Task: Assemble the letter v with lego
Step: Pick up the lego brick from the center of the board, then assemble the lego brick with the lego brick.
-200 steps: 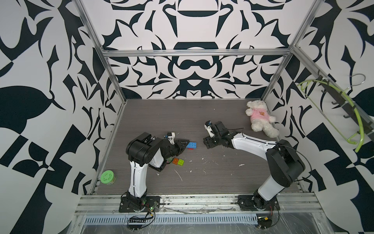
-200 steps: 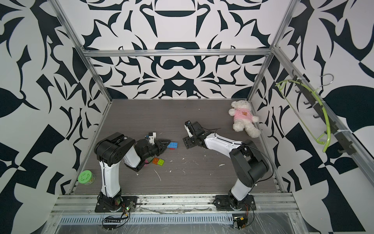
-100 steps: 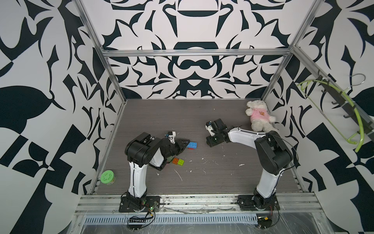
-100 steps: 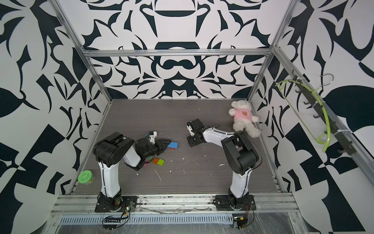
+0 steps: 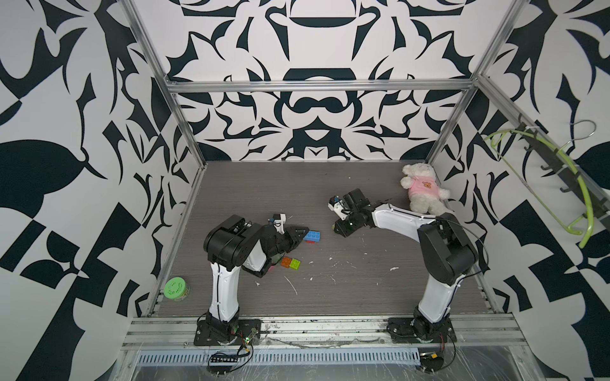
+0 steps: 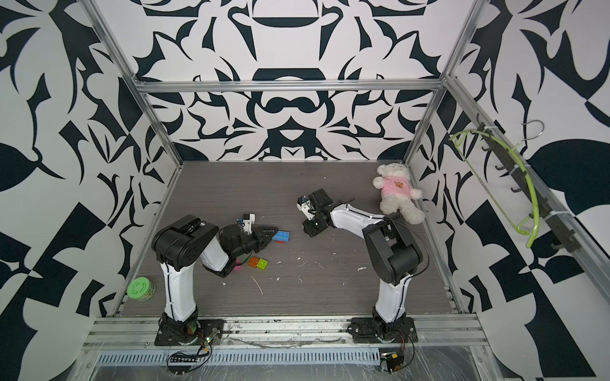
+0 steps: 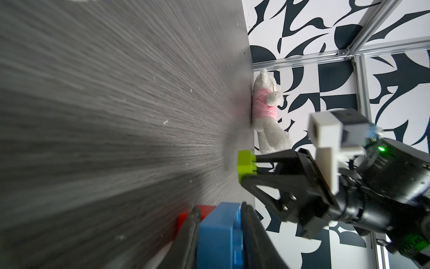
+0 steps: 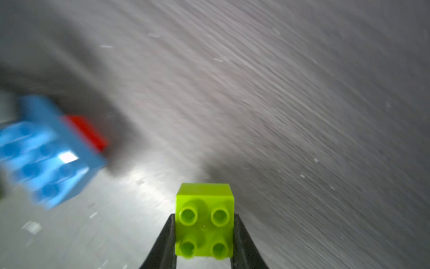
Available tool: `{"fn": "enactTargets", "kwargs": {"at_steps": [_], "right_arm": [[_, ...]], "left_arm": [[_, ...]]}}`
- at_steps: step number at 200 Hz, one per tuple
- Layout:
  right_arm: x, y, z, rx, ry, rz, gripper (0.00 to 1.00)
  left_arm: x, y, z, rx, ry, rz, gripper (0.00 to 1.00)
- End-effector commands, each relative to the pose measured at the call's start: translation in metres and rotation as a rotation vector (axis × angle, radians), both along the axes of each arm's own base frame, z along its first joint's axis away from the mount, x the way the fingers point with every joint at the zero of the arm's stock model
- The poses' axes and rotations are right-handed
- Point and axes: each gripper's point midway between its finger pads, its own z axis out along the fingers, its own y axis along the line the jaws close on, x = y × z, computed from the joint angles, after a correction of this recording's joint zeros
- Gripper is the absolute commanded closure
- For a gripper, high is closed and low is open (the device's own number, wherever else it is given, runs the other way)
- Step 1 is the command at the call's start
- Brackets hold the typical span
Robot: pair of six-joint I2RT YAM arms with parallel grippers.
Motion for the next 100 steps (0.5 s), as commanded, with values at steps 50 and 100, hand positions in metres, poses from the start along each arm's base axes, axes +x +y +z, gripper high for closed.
{"fn": "enactTargets", "kwargs": {"at_steps": [50,100], "right_arm": [[-0.051,0.055,0.062,0.112,-0.098,0.62,1.0],[-0.036,0.067,0.037,0.005,-0.091,0.644,1.0]], "left_arm": [[0.001,0.002,-0.013,0.007,0.019,-0.002,0.79],[0.0,0.002,-0.016,0.01,0.027,-0.005,0.79]]}}
